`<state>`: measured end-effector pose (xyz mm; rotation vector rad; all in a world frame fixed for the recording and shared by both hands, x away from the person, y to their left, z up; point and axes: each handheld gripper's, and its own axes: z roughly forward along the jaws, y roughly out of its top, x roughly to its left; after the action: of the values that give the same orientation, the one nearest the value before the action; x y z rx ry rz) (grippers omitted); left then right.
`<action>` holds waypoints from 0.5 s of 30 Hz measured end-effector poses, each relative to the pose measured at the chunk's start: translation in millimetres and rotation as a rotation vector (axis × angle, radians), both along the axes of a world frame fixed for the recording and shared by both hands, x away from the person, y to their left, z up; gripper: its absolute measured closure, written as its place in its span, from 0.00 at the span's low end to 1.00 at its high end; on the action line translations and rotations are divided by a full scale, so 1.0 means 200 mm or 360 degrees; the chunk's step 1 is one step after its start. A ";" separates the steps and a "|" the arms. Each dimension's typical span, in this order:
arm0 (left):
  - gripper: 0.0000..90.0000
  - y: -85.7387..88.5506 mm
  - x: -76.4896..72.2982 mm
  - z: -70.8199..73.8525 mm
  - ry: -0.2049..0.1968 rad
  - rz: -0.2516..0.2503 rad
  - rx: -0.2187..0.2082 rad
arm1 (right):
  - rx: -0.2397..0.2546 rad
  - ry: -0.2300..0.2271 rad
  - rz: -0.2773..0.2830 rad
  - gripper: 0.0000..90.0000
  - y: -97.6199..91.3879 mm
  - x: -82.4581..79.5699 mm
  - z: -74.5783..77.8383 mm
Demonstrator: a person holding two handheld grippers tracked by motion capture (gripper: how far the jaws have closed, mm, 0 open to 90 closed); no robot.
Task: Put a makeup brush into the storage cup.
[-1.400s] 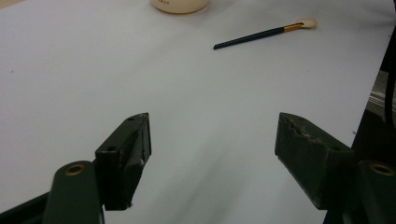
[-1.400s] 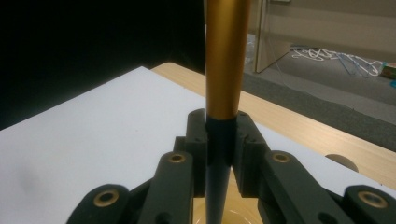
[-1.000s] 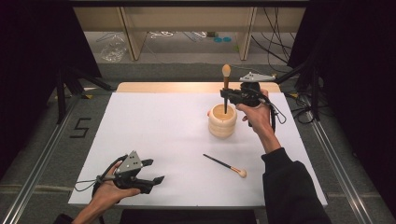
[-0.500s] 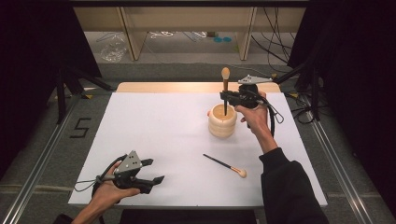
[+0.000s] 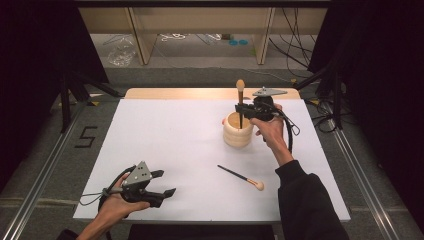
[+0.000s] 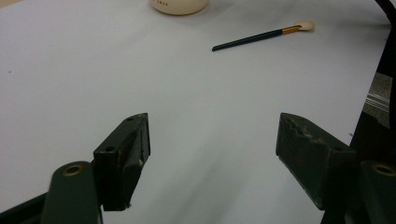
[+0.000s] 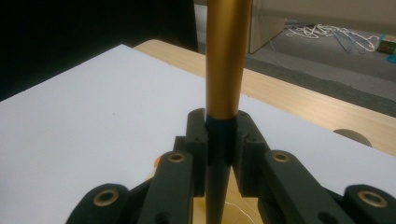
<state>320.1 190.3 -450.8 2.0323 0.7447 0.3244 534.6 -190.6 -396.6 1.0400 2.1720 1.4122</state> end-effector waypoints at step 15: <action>0.29 0.00 0.00 0.00 0.0005 -0.0007 -0.0002 | 0.0011 0.0021 0.0014 0.85 0.01 0.00 -0.08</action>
<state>319.8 190.4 -450.2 2.0332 0.7419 0.3182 534.3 -189.3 -412.4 1.0464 2.1850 1.4216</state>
